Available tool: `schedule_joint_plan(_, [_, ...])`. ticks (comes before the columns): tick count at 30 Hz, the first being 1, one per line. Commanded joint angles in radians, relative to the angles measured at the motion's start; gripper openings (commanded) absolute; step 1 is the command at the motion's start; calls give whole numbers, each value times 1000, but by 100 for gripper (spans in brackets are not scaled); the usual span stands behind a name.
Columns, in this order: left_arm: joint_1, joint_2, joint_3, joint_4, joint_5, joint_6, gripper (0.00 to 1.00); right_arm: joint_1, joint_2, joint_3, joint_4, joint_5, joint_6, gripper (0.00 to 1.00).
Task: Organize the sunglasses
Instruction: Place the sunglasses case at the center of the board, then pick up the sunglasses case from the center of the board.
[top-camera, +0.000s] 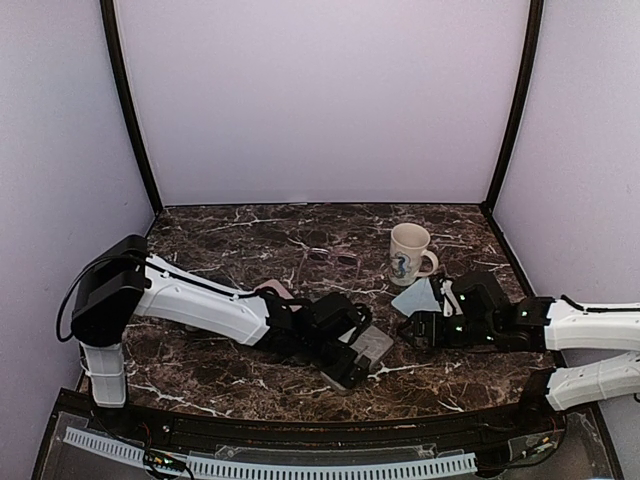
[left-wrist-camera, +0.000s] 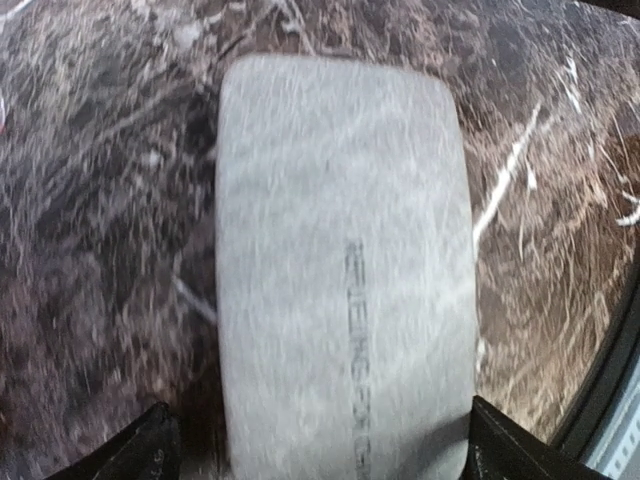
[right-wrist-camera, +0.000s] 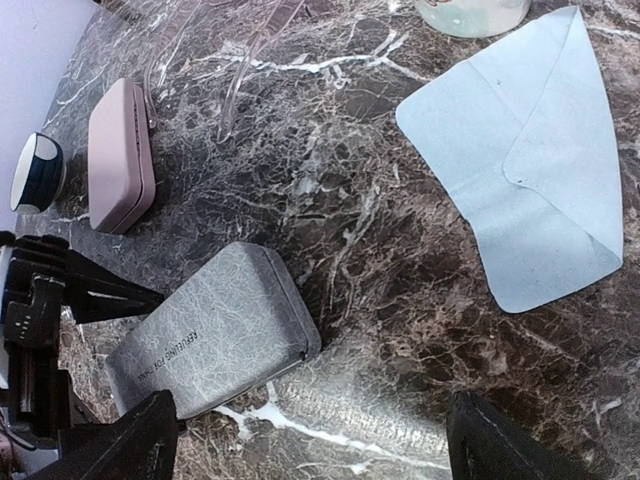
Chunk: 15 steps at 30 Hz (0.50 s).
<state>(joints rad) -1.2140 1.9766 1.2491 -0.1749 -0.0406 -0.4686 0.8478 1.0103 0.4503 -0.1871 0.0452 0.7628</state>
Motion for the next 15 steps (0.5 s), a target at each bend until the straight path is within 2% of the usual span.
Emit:
schedule_joint_plan(1, [-9, -112, -81, -42, 78, -27, 96, -7, -11, -20, 36, -19, 22, 94])
schedule_joint_plan(6, [-18, -118, -109, -24, 222, -21, 93, -7, -22, -34, 36, -15, 35, 93])
schedule_joint_plan(15, [-63, -50, 9, 66, 536, 122, 89, -2, -19, -37, 8, -13, 59, 92])
